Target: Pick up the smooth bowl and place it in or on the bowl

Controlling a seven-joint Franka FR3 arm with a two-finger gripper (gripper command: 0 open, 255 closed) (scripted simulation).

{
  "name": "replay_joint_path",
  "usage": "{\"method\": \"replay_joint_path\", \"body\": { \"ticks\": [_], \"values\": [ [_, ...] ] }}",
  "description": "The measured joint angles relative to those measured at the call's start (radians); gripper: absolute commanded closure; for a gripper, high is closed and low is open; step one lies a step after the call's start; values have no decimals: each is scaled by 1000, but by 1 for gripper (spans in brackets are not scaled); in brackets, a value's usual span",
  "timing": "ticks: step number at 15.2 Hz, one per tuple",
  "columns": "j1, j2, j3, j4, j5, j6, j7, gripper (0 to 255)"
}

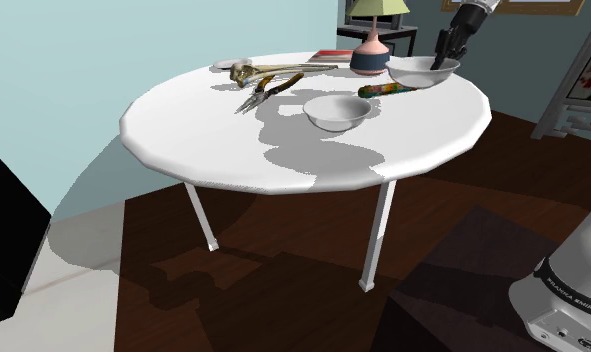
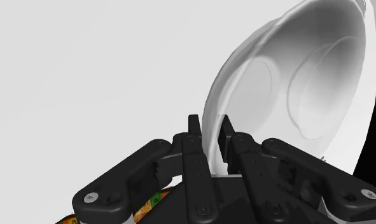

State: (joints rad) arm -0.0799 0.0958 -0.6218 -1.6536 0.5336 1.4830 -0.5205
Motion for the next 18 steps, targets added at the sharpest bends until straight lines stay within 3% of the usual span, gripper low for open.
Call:
{"method": "replay_joint_path", "body": {
  "ticks": [8, 18],
  "values": [
    [-13, 19, -5, 123, 15, -101, 39, 255],
    [126, -74, 105, 23, -1, 41, 245, 255]
  ]
}}
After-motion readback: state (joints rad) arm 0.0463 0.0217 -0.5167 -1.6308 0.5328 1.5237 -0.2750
